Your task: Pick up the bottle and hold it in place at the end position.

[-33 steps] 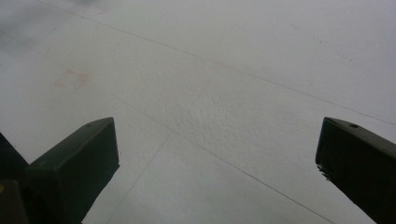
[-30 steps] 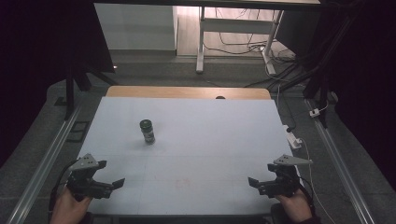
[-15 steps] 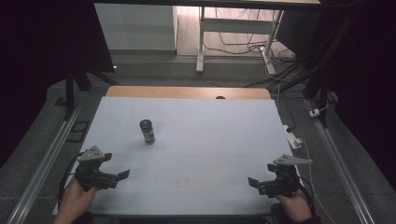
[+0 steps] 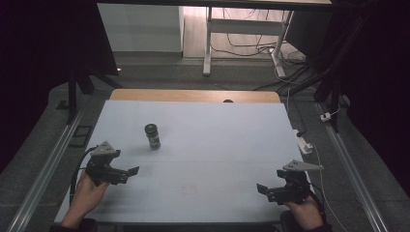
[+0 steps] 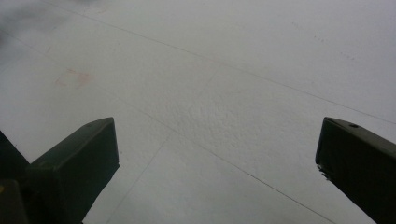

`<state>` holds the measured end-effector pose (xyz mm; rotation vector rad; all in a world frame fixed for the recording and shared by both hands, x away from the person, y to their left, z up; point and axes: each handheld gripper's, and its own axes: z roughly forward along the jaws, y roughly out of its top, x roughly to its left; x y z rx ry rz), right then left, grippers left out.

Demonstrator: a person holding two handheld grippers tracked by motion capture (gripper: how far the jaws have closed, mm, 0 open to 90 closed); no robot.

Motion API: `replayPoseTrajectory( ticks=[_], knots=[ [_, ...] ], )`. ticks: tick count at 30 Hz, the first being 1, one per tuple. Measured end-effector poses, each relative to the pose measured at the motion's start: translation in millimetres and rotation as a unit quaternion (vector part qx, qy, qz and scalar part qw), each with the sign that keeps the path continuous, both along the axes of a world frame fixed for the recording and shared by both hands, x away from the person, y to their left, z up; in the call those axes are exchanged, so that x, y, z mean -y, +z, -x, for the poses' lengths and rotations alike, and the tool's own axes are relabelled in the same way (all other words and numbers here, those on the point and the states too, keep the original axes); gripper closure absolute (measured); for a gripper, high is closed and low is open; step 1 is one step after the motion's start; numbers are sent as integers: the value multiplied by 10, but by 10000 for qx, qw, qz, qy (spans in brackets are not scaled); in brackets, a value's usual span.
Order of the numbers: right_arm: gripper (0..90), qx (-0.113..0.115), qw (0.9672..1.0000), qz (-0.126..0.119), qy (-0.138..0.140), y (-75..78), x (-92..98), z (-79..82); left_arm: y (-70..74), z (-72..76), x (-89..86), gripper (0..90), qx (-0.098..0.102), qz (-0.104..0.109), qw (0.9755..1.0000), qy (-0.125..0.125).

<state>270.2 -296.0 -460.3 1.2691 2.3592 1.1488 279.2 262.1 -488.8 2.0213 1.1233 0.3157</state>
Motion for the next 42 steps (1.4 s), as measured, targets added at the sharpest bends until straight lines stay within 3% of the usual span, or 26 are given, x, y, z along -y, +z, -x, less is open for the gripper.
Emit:
replayPoseTrajectory(
  ticks=[15, 21, 34, 39, 42],
  knots=[
    [0, -10, 10000, 25, 6, 1, -4, 1, -9, -362, 13, 0, 41, 7, 9999, 102],
    [0, -16, 10000, 32, 14, 1, -5, 0, -32, -495, 66, 0, 57, -132, 9998, 165],
    [0, -9, 10000, 47, 32, -3, -9, -2, -80, -765, 117, 0, 140, -17, 9999, -94],
    [0, -5, 10000, 58, 35, -4, -11, -2, -134, -877, 164, 0, 134, -71, 9996, -224],
    [0, -11, 10000, 70, 38, -3, -12, -1, -177, -946, 211, 0, 159, -234, 9990, -335]
  ],
)
